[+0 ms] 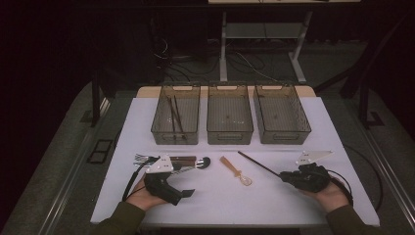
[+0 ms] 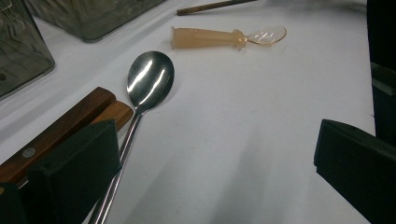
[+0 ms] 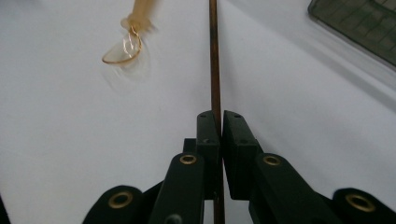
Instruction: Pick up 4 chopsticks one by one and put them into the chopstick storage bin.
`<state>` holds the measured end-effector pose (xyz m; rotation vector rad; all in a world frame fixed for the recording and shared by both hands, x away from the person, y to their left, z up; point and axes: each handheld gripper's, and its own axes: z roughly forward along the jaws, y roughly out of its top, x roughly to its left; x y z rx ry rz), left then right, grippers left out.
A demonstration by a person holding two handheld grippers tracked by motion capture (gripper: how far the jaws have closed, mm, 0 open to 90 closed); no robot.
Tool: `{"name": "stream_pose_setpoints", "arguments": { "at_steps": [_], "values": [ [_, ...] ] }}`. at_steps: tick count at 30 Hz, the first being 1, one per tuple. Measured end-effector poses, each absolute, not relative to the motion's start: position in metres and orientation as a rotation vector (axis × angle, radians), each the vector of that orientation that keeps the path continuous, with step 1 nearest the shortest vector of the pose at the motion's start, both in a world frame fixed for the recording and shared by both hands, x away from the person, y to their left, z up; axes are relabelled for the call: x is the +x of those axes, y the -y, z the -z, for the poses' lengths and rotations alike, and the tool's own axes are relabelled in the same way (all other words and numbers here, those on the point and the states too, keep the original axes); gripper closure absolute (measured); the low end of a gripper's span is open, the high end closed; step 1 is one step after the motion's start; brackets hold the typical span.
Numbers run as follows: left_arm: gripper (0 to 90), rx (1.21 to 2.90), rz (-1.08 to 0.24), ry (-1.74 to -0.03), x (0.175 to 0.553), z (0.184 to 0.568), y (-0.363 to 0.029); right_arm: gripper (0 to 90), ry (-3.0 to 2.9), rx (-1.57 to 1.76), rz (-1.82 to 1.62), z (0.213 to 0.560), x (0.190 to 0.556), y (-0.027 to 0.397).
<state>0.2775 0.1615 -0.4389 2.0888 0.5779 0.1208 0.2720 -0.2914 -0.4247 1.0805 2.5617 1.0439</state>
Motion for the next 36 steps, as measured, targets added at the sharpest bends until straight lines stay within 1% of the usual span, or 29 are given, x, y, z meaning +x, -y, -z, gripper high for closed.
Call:
{"name": "stream_pose_setpoints", "arguments": {
  "at_steps": [20,36],
  "values": [
    [0.0,2.087,-0.118,-0.58,0.278,0.439,-0.161,85.2,-2.5,1.05,-1.241,0.398,0.271,0.295],
    [0.0,2.08,-0.116,-0.587,0.277,0.439,-0.16,85.2,-2.467,0.993,-1.333,0.382,0.281,0.279]
  ]
}}
